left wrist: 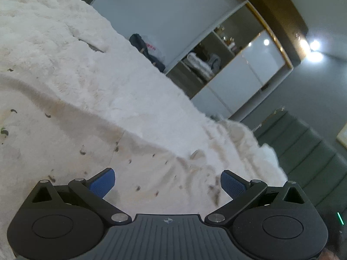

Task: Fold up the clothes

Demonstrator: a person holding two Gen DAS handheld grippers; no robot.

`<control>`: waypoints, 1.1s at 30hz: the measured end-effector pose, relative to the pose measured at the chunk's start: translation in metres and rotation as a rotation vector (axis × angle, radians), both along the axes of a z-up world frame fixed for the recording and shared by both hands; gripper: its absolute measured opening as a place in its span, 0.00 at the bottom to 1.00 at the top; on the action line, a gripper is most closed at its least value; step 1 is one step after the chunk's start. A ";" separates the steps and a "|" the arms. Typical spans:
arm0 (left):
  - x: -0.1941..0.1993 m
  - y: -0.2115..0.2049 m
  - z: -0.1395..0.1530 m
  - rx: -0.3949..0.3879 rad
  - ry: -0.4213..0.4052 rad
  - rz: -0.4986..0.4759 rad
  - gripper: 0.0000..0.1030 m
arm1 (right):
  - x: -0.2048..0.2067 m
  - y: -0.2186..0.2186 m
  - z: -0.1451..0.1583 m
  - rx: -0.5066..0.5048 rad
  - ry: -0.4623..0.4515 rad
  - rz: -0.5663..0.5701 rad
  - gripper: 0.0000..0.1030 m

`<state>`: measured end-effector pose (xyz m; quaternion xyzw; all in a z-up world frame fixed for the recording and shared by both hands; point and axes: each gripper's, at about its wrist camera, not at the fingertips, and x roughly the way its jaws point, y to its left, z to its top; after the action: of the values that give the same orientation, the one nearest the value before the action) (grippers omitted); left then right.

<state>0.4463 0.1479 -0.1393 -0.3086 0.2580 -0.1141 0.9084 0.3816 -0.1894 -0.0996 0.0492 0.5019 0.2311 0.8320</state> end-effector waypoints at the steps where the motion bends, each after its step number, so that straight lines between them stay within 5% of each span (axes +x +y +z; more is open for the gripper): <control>1: -0.002 -0.003 0.000 0.021 0.005 -0.001 1.00 | -0.022 -0.002 -0.005 -0.016 0.010 0.008 0.57; 7: -0.037 -0.045 0.012 0.158 0.045 -0.132 1.00 | -0.190 -0.015 -0.014 -0.224 0.001 0.095 0.55; 14: -0.172 -0.089 0.043 0.189 0.137 -0.352 1.00 | -0.304 -0.041 0.017 -0.238 0.112 0.198 0.56; 18: -0.231 -0.128 0.031 0.290 0.186 -0.401 1.00 | -0.294 -0.101 0.081 -0.008 -0.109 -0.074 0.61; 20: -0.263 -0.159 0.010 0.366 0.260 -0.497 0.99 | -0.271 -0.127 0.083 -0.021 -0.204 -0.220 0.61; 22: -0.287 -0.181 -0.002 0.471 0.294 -0.577 0.99 | -0.259 -0.133 0.071 -0.072 -0.190 -0.267 0.58; 24: -0.327 -0.206 -0.002 0.705 0.217 -0.677 0.99 | -0.249 -0.132 0.040 -0.153 -0.101 -0.234 0.51; 26: -0.345 -0.209 0.009 0.768 0.186 -0.735 0.99 | -0.262 -0.119 0.011 -0.230 0.007 -0.169 0.49; 28: -0.348 -0.200 0.025 0.705 0.198 -0.749 0.99 | -0.305 -0.105 -0.004 -0.309 0.046 -0.105 0.49; 33: -0.334 -0.128 0.087 0.348 0.185 -0.596 0.99 | -0.348 -0.116 0.013 -0.282 0.170 -0.071 0.50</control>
<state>0.1127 0.0201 -0.0526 -0.0696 0.4333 -0.3002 0.8469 0.0332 -0.3054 -0.0868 -0.0310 0.5960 0.1240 0.7928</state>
